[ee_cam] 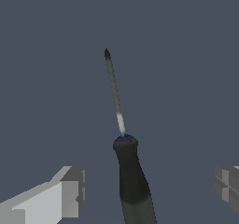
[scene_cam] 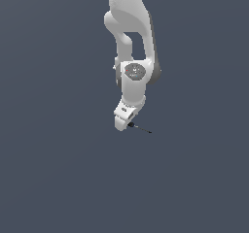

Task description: Pick up the object and move it to a goal position.

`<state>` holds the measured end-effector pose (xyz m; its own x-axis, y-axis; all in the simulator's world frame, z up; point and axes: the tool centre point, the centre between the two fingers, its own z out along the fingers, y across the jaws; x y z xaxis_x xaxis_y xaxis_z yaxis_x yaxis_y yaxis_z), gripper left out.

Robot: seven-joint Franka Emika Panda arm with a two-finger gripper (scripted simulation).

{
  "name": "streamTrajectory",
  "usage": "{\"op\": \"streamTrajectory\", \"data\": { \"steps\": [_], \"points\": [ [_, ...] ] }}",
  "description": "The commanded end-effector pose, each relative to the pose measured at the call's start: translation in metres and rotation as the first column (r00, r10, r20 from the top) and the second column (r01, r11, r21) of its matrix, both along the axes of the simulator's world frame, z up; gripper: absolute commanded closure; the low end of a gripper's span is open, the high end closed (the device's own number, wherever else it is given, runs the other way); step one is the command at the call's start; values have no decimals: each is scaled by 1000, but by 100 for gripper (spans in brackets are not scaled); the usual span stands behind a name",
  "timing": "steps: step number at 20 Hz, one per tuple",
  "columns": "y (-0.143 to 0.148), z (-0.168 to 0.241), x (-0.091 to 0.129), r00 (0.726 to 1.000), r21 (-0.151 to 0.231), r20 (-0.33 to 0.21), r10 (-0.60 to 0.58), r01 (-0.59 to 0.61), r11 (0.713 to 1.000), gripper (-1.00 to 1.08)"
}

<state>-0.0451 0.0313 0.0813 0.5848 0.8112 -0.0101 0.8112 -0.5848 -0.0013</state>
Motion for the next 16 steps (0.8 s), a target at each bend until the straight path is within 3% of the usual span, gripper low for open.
{"op": "streamTrajectory", "data": {
  "steps": [1, 9, 16],
  "points": [
    [3, -5, -3, 998, 2, 2, 63, -63, 998, -92],
    [10, -14, -9, 983, 7, 6, 181, -181, 983, -92],
    [11, -16, -9, 980, 7, 6, 197, -197, 980, -92]
  ]
}}
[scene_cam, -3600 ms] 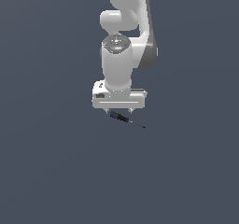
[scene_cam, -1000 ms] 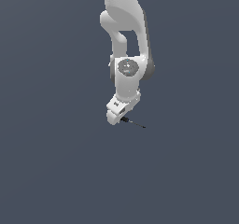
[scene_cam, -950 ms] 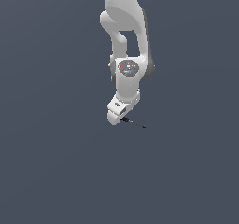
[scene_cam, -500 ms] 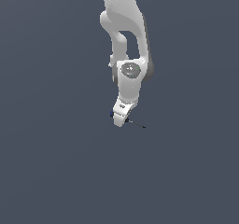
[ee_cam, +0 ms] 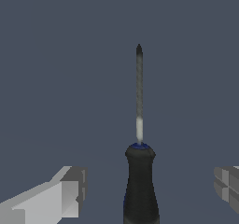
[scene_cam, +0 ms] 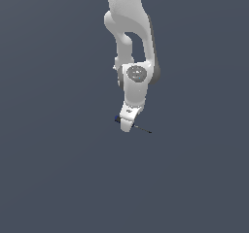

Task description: Pick up the object and move it to a goal position.

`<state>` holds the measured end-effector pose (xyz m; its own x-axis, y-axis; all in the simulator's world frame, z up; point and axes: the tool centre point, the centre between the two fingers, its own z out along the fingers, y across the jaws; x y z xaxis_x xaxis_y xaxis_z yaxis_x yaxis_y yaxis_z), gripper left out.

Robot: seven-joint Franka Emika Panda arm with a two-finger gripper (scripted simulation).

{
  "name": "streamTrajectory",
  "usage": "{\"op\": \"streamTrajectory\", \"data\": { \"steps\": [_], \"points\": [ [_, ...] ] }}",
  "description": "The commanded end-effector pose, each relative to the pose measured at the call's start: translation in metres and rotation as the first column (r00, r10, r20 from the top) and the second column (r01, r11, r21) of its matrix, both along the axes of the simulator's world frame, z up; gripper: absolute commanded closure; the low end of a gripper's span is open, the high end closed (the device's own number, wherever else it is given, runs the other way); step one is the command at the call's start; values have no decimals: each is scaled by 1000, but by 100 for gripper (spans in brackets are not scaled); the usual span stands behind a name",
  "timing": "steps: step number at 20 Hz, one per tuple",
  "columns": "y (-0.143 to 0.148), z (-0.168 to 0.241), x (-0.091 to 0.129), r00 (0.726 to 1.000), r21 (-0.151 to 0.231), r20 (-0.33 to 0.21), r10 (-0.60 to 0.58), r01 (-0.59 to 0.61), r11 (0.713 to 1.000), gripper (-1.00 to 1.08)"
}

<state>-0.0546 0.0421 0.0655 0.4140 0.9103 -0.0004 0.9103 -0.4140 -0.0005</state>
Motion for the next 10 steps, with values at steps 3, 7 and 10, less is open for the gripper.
{"op": "streamTrajectory", "data": {
  "steps": [3, 7, 10],
  "points": [
    [0, -5, 0, 1000, 0, 0, 1, -1, 1000, -92],
    [0, -21, -1, 1000, 0, 0, 3, -3, 1000, -92],
    [0, -36, -1, 1000, 0, 0, 4, -4, 1000, -92]
  ]
}}
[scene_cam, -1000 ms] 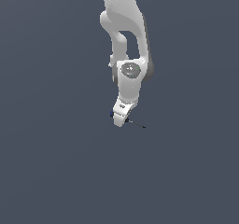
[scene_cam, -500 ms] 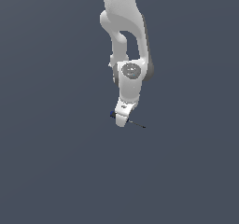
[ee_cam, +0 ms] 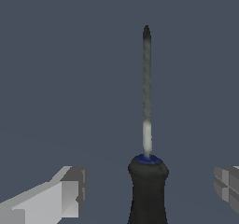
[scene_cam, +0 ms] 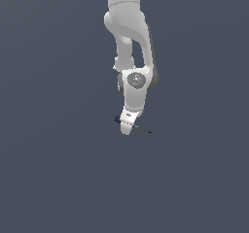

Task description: Pick up the object and move it to a goal position.

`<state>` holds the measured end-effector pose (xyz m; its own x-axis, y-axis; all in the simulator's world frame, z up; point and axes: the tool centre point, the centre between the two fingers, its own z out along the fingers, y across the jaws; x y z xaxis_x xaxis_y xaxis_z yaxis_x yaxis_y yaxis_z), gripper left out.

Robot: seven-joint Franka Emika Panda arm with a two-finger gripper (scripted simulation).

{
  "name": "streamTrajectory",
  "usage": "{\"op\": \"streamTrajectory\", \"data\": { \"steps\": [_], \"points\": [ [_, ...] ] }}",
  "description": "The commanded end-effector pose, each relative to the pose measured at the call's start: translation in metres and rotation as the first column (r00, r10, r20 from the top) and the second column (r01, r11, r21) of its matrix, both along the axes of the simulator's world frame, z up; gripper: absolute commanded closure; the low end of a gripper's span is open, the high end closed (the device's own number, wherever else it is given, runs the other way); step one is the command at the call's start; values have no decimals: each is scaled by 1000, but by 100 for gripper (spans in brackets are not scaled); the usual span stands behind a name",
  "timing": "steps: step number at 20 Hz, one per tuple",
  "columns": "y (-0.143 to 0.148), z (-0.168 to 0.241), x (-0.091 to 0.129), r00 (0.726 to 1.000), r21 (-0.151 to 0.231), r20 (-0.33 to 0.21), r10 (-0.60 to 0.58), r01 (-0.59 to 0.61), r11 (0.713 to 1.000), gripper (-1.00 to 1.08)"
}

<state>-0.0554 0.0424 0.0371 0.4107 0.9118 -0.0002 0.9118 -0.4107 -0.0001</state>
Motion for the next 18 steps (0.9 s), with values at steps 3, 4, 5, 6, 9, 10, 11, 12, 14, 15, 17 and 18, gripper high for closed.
{"op": "streamTrajectory", "data": {
  "steps": [3, 4, 5, 6, 9, 10, 11, 12, 14, 15, 17, 18],
  "points": [
    [0, -17, 0, 1000, 0, 0, 2, -2, 1000, -92],
    [0, -19, 0, 1000, 0, 0, 2, -2, 1000, -92],
    [0, -21, 0, 1000, 0, 0, 2, -2, 1000, -92],
    [0, -22, 0, 1000, 0, 0, 2, -2, 1000, -92],
    [0, -22, 0, 1000, 0, 0, 2, -2, 1000, 108],
    [0, -22, 0, 1000, 0, 0, 2, -2, 1000, 108],
    [0, -22, 0, 1000, 0, 0, 2, -2, 1000, 108],
    [0, -22, 0, 1000, 0, 0, 2, -2, 1000, 108],
    [0, -22, 0, 1000, 0, 0, 2, -2, 1000, 108],
    [0, -22, 0, 1000, 0, 0, 2, -2, 1000, 108],
    [0, -22, 0, 1000, 0, 0, 2, -2, 1000, 108],
    [0, -22, 0, 1000, 0, 1, 2, -2, 1000, 108]
  ]
}}
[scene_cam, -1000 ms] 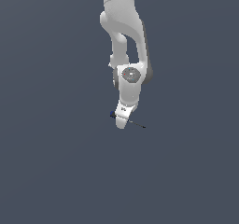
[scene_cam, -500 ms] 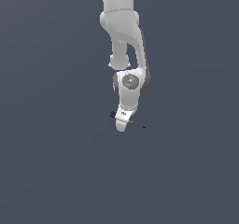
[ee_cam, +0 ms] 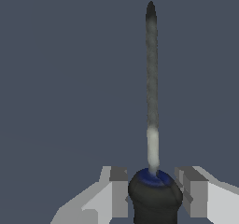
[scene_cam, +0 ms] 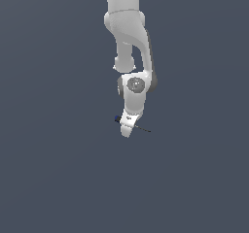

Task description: Pick up the object and move it to a goal position.

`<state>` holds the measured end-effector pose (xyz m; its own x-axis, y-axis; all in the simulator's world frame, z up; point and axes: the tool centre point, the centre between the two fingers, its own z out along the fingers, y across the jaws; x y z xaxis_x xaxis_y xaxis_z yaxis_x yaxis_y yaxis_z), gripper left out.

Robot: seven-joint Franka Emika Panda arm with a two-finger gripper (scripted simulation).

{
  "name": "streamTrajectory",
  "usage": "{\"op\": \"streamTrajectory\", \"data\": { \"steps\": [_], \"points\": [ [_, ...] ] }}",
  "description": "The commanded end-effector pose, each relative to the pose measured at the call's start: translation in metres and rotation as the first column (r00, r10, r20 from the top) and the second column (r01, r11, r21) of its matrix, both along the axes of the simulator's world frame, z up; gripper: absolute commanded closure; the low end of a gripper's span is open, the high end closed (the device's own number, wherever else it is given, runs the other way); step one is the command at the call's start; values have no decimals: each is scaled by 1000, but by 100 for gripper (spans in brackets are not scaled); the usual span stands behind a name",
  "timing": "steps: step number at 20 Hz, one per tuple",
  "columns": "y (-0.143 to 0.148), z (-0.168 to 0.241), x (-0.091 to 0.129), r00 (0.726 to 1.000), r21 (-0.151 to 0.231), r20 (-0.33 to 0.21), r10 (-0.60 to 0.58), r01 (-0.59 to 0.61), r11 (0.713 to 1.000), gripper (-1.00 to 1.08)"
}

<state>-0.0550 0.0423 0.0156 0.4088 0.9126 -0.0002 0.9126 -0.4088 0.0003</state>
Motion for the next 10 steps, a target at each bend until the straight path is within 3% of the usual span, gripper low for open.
{"op": "streamTrajectory", "data": {
  "steps": [1, 10],
  "points": [
    [0, 0, 0, 1000, 0, 0, 0, 0, 1000, 108],
    [5, 26, 12, 1000, 0, 0, 0, 0, 1000, 108]
  ]
}}
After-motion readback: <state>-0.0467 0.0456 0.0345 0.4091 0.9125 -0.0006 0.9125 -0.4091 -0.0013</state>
